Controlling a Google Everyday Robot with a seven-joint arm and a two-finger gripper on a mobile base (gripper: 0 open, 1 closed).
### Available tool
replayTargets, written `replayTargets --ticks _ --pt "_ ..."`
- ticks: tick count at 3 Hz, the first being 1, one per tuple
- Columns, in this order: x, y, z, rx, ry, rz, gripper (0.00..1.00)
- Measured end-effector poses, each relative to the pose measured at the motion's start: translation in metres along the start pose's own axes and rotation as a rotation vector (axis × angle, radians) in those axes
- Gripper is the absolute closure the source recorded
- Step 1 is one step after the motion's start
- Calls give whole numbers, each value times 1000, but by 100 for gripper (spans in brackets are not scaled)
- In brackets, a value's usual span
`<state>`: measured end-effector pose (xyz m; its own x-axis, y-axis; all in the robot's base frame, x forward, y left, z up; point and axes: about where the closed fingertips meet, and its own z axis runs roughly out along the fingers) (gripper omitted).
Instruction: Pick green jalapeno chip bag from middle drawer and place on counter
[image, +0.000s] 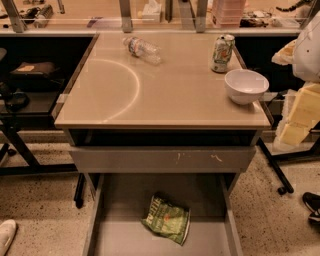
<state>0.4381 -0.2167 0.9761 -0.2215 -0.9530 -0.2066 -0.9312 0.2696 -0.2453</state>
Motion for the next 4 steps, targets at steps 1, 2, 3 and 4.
replayTargets --ticks 1,2,3,4 --pt "0 2 4 -2 -6 5 0" --pt "3 10 20 -20 -19 8 0" --pt "13 38 72 -67 -59 2 0" --pt "25 67 132 -118 -79 -16 0"
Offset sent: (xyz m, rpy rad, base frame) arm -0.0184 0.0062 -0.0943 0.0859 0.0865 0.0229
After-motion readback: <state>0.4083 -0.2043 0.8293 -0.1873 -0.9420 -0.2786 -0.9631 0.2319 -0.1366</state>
